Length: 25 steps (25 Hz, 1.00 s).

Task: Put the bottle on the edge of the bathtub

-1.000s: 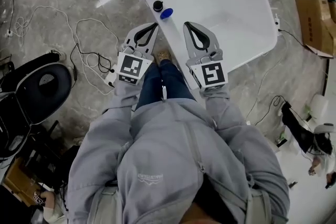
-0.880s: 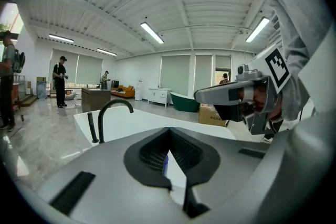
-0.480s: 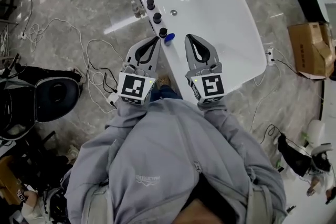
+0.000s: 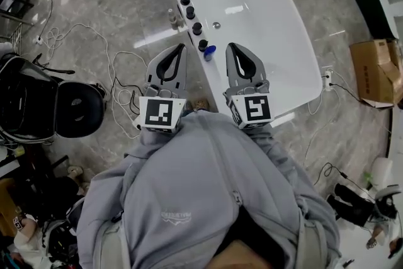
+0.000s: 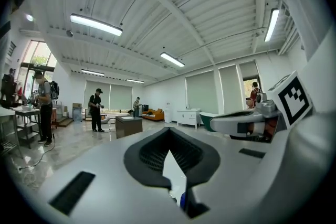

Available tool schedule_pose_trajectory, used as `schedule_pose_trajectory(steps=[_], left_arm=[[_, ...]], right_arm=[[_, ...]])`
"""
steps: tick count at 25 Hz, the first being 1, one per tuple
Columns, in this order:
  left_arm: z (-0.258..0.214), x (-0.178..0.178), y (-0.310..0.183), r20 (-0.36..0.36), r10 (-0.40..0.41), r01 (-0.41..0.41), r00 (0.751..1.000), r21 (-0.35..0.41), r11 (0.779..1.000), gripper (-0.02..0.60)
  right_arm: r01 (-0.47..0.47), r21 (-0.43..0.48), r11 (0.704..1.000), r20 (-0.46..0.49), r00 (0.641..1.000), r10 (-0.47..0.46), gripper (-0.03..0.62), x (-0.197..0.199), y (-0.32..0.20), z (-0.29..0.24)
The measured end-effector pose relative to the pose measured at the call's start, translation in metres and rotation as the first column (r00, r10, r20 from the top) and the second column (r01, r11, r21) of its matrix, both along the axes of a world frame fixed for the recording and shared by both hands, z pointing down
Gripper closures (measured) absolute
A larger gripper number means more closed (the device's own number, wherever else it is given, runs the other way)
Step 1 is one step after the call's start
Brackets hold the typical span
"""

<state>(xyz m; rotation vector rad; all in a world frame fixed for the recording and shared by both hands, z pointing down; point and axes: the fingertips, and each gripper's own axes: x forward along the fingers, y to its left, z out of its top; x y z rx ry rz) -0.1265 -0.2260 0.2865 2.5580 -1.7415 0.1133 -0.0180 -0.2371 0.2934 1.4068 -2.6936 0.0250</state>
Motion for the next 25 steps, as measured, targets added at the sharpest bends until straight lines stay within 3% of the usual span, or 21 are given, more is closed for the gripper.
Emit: schedule_pose_trajectory(steps=[17, 25], left_arm=[[0.006, 0.021, 0.007, 0.001, 0.072, -0.072, 0.997, -0.020, 0.997, 0.575], [0.007, 0.010, -0.002, -0.010, 0.093, -0.094, 0.996, -0.034, 0.995, 0.575]], right_arm=[[0.001, 0.002, 1.000, -0.001, 1.000, -0.001, 0.592, -0.001, 0.013, 0.002], [-0.023, -0.019, 1.000, -0.026, 0.999, 0.023, 0.592, -0.014, 0.002, -0.001]])
